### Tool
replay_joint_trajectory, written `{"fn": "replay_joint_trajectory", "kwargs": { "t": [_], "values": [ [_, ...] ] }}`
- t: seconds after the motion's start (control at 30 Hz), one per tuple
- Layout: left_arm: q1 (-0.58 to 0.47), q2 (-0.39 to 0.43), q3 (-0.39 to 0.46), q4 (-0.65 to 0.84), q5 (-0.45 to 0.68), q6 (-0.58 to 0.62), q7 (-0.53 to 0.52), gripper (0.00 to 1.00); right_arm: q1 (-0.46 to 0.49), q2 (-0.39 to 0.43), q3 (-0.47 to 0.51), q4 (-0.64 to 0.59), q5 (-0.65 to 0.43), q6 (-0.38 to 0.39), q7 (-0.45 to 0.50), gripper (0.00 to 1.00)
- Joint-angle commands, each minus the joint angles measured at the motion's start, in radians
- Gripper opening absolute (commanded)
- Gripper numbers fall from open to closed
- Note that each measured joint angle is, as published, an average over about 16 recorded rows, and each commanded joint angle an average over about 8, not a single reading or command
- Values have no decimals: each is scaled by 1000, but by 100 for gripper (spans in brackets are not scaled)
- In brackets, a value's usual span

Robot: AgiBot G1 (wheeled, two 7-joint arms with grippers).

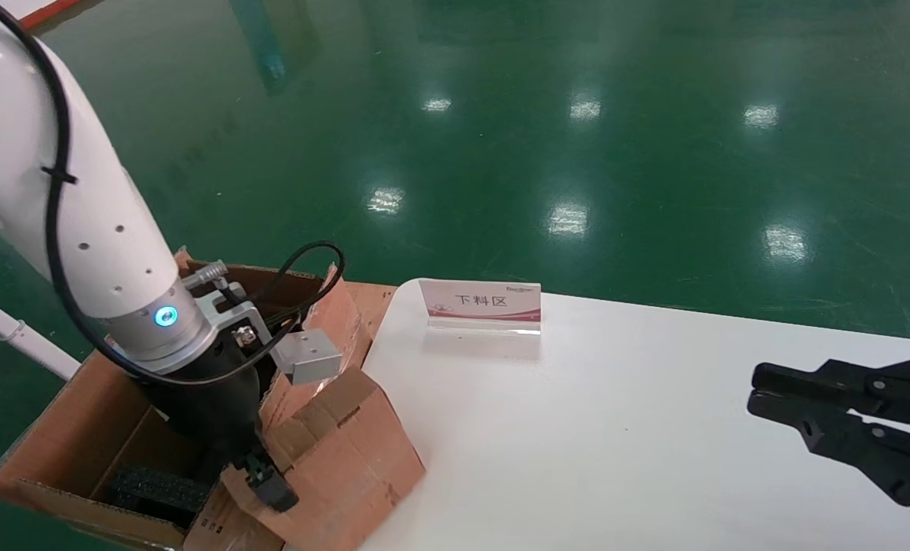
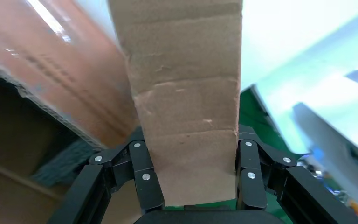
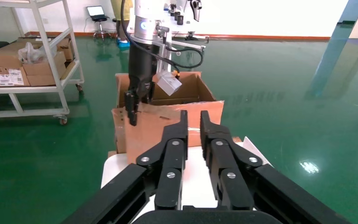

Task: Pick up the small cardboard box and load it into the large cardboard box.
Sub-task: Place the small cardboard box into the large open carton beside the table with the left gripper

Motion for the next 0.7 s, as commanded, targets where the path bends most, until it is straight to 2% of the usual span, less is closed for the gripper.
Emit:
{"fn": "replay_joint_trajectory", "kwargs": {
  "t": [0.03, 0.43, 0.7],
  "values": [
    [-9, -11, -6, 5, -17, 11, 15, 0, 0, 0, 0, 0, 0, 0, 0, 0],
    [-298, -137, -80, 95, -62, 155, 82, 0, 0, 0, -1, 0, 1, 0, -1, 0],
    [-447, -136, 5, 226, -3, 187, 125, 0, 1, 0, -1, 0, 1, 0, -1, 0]
  ]
}}
